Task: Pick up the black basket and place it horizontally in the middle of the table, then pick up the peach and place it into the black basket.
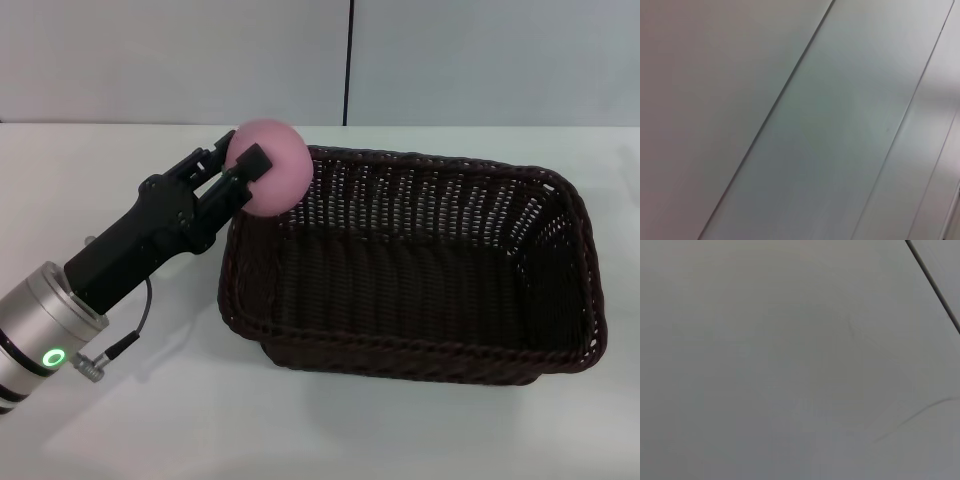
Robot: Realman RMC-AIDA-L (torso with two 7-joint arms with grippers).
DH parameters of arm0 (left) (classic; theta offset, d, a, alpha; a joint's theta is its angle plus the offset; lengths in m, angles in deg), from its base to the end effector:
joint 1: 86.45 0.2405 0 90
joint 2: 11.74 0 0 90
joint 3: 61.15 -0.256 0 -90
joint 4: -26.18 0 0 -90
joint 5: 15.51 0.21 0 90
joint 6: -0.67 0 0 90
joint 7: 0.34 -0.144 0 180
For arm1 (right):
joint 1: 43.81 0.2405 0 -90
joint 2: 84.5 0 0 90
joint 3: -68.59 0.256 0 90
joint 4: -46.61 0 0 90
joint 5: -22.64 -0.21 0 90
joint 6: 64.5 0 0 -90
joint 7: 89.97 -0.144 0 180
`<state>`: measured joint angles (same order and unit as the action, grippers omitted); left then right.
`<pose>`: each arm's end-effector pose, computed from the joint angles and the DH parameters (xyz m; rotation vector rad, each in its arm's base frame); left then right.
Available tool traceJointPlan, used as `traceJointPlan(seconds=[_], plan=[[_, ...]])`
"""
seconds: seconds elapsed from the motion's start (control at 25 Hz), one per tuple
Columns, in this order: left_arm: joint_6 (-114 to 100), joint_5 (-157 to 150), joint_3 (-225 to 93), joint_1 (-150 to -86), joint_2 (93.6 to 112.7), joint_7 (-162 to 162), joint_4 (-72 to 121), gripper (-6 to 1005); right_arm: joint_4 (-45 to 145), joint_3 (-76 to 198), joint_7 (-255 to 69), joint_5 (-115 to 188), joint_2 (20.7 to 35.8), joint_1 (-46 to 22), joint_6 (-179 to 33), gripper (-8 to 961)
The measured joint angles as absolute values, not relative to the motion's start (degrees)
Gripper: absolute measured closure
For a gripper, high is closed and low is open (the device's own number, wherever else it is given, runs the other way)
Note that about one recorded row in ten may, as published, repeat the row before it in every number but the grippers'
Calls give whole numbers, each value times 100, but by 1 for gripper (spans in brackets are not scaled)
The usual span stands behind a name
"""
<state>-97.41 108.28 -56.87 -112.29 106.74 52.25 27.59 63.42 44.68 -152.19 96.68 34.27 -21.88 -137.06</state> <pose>-0.2647 0.2664 -0.0369 -2.1539 -0.7829 -1.4797 0.3554 0.3211 0.0466 -1.6077 0.9364 1.0862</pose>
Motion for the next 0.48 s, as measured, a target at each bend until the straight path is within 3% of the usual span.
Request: traceJointPlan(seconds=[0.12,0.32,0.48], plan=[[-9768,10828,-5691,-11226,10674,5228,2760,646,6330,4469,-15219,9666,3419,-2150,-13688,519],[-9813,10831,-5704,-11221,10674,5263,2765,372,6293,4468,-15213,9664,3416,-2098,-13675,519],[-9813,10831,-5704,-11221,10674,5263,2765,267,6254,4469,-15132,9664,3414,-2069,-13668,519]])
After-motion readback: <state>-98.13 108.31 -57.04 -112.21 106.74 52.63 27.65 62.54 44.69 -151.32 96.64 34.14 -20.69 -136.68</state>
